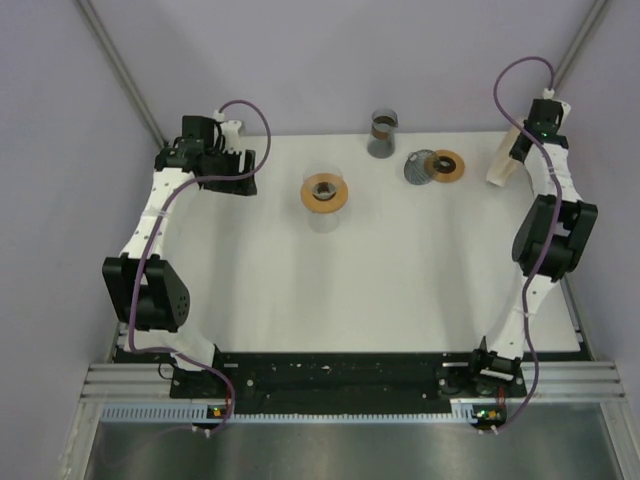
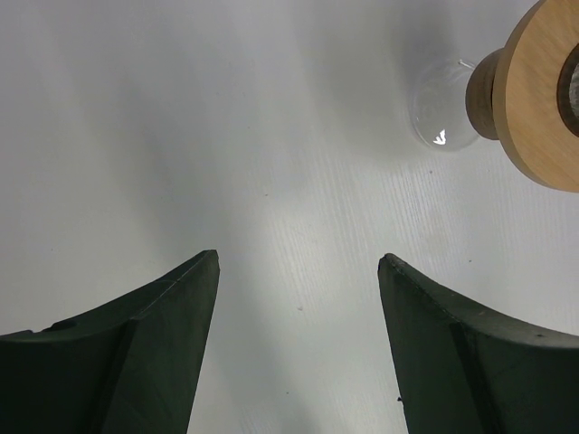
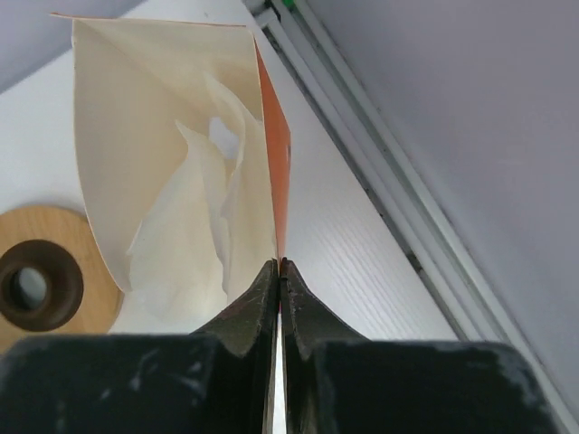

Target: Place the coffee filter in the dripper

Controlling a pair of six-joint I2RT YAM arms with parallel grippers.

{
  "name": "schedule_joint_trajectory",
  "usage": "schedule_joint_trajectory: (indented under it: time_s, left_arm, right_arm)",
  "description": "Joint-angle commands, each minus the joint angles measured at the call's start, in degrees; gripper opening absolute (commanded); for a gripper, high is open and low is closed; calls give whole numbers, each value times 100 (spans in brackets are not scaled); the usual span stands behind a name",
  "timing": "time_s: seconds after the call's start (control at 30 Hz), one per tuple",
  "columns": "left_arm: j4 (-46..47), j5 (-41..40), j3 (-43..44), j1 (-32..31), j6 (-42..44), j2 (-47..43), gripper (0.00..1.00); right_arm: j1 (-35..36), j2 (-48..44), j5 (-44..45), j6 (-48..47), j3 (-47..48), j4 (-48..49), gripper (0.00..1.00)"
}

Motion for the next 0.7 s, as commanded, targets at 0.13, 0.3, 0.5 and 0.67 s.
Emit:
schedule_joint_trajectory:
  time_s: [0.13, 0.3, 0.5, 0.67]
  left_arm:
    - [-231, 377, 306, 131, 186, -289, 77]
    - [-450, 465, 411, 245, 274, -429, 77]
    - [-600, 422, 157, 614, 414, -912, 77]
    - [-635, 368, -221, 1079, 449, -1457, 77]
  right_arm:
    - [331, -2512, -366, -838, -1000, 521, 0]
    - [1076, -3295, -481, -1048, -1177, 47, 0]
    - [3114, -3771, -472, -1559, -300, -849, 0]
    - [5302, -3684, -165, -2033, 54, -1000, 0]
